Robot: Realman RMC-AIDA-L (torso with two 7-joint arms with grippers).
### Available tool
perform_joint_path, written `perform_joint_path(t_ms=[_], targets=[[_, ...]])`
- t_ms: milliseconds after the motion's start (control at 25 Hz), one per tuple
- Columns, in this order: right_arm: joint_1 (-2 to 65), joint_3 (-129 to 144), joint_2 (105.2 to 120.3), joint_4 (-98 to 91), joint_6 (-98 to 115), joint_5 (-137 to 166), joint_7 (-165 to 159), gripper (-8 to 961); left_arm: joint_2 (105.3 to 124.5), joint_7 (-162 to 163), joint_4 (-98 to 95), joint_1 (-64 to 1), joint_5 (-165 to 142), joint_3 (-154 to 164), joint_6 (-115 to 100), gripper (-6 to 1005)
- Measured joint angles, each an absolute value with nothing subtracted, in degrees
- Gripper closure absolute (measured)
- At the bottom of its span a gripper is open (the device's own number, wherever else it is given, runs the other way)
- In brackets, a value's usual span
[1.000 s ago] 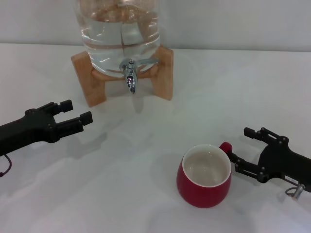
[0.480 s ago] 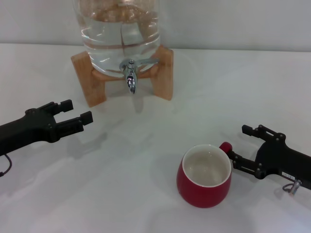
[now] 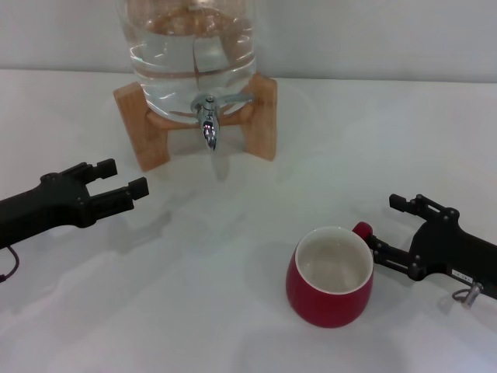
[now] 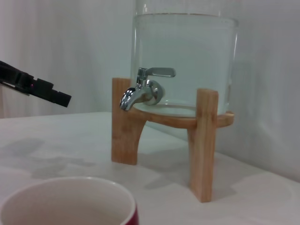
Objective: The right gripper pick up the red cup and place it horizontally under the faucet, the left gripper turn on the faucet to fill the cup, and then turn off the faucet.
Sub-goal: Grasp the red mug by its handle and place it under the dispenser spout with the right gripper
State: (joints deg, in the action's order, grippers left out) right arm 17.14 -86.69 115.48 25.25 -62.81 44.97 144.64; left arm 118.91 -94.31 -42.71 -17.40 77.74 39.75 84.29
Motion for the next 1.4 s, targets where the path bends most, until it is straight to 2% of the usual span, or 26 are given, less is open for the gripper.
perform_joint_path(t_ms=[1400], targets=[[17.9,-81.4,115.48,25.9,-61.6,39.1,145.1,184,118.91,-94.3,-42.7,-17.4,77.7,39.5,84.3,112]])
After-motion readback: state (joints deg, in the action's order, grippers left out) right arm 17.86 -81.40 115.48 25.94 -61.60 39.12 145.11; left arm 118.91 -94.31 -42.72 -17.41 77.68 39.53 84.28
